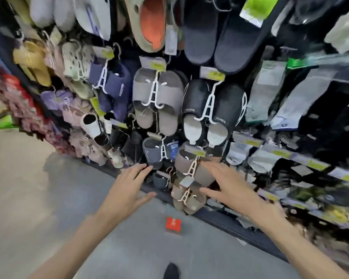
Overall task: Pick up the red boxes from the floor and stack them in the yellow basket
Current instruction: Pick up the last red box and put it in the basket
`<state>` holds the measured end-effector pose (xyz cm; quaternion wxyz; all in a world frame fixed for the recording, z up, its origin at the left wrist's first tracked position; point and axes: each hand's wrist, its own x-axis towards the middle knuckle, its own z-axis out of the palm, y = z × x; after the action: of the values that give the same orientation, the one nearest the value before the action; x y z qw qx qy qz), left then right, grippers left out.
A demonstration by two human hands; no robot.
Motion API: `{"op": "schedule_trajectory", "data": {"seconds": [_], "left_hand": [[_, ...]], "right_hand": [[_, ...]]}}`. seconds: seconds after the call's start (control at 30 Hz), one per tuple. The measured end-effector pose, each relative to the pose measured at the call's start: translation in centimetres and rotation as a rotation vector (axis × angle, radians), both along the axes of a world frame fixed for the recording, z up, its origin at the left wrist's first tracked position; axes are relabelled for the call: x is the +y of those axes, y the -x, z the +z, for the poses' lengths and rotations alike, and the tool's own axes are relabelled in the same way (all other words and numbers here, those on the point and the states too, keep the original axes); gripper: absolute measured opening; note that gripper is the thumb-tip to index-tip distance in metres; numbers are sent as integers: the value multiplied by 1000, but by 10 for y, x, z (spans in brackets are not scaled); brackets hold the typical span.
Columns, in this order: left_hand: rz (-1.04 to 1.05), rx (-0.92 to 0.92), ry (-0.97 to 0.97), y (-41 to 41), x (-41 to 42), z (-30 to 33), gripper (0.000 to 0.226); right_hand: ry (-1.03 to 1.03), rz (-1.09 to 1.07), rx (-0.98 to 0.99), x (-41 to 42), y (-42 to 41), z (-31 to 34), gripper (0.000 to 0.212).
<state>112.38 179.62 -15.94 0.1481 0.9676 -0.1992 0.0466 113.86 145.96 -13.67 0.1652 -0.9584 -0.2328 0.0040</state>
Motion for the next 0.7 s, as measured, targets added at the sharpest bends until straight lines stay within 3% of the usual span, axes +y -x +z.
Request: {"op": "schedule_trajectory", "data": {"seconds": [0.2,0.33,0.7], "left_hand": [[-23,176,129,-49,29,-110,73],[-39,243,98,-72,49,-202,70],[-80,364,46,-103,98,-531,77]], "right_hand": [[-47,-112,191,37,-27,-103,75],[-102,-160,370,63,-38,-197,75],[-119,-252,601,132,-61,-562,75]]}}
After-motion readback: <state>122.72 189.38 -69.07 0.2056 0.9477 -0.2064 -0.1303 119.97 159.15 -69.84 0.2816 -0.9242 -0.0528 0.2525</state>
